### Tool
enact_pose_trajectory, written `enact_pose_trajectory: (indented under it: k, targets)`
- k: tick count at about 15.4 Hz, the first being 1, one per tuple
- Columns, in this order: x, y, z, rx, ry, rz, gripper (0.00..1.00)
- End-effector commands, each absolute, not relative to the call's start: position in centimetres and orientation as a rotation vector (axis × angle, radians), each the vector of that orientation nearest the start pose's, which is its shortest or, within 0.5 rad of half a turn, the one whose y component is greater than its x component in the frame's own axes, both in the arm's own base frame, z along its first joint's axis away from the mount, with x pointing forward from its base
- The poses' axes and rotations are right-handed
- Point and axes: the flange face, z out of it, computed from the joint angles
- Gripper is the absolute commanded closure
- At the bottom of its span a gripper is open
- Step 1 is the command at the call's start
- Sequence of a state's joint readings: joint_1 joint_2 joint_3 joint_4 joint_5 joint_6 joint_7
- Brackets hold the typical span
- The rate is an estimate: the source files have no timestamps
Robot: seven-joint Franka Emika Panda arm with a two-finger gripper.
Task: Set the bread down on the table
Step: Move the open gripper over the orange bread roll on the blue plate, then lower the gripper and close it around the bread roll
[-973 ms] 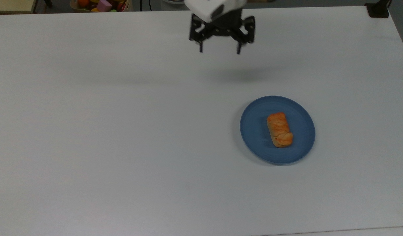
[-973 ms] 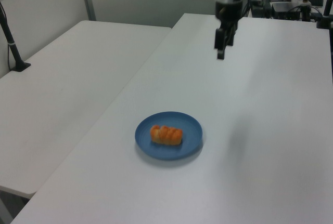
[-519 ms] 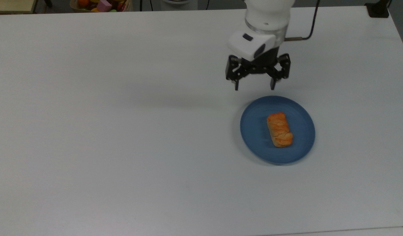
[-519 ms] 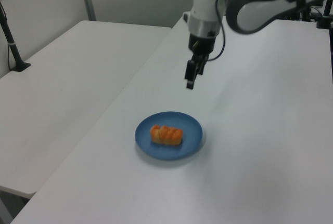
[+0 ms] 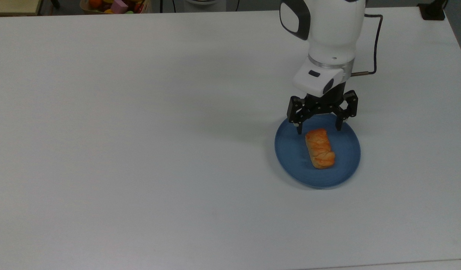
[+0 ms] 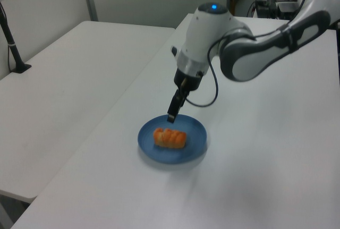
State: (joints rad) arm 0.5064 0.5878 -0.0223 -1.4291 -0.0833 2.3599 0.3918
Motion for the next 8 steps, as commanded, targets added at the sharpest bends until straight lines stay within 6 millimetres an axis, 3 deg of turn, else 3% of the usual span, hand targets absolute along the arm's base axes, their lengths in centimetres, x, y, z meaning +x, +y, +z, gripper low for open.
enact_pose_trajectory:
  k: [1, 5, 8]
  targets:
    - [65.9, 37.1, 35.6, -3.033, -0.239, -0.599, 0.0]
    - [66.1, 38.0, 33.1, -3.043, -0.124, -0.723, 0.0]
    - [66.1, 38.4, 32.5, -3.018, -0.081, -0.79, 0.0]
